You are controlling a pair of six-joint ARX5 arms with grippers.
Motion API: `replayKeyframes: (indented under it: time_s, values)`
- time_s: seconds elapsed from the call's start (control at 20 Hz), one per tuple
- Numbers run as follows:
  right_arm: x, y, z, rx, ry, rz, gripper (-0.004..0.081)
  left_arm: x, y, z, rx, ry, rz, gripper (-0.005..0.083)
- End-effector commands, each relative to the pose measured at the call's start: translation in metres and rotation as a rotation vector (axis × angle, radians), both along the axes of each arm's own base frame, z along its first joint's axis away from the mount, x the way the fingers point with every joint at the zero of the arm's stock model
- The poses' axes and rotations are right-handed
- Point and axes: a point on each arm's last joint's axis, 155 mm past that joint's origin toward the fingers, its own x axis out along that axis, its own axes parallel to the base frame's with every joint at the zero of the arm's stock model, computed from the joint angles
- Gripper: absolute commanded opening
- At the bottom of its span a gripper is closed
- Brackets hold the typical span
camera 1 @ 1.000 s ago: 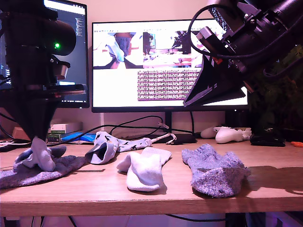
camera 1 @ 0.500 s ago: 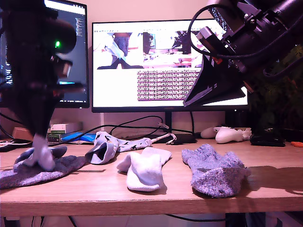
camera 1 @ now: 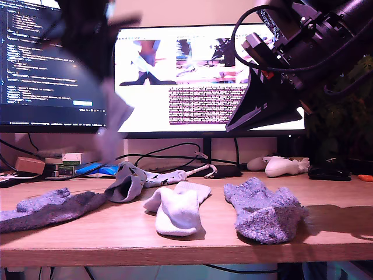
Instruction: Pair up the socks based on colour and pattern, by placing them on top of one another
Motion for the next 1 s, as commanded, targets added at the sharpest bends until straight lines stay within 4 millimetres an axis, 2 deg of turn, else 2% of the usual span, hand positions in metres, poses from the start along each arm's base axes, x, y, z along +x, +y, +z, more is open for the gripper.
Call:
replayKeyframes:
  time_s: [0.0,0.1,0.45,0.7,0.95]
  values:
    - [-0.001,0.002,0.001,0.004,-0.004,0.01,-0.0011,0.002,-0.017,0.014,-0.053,-0.03,-0.045,-0.0022]
    - [-0.001,0.002,0.001,0.004,-0.004,0.01,-0.0011,0.003,-0.036,0.026,-0.116,-0.064,-0.092,-0.0021]
    - [-0.001,0.001,0.0,0.002,-0.005,0.007,-0.0011,0.002,-0.076,0.05,-0.249,-0.126,-0.172,-0.0021]
    - [-0.001,0.001,0.0,0.002,-0.004,0.007,-0.0011,0.006,-0.091,0.038,-0.257,-0.11,-0.182,-0.0022]
    - [-0.001,0.001,0.0,0.001,-0.004,0.007,-0.0011,0.023,-0.107,0.006,-0.259,-0.072,-0.175,-0.0022]
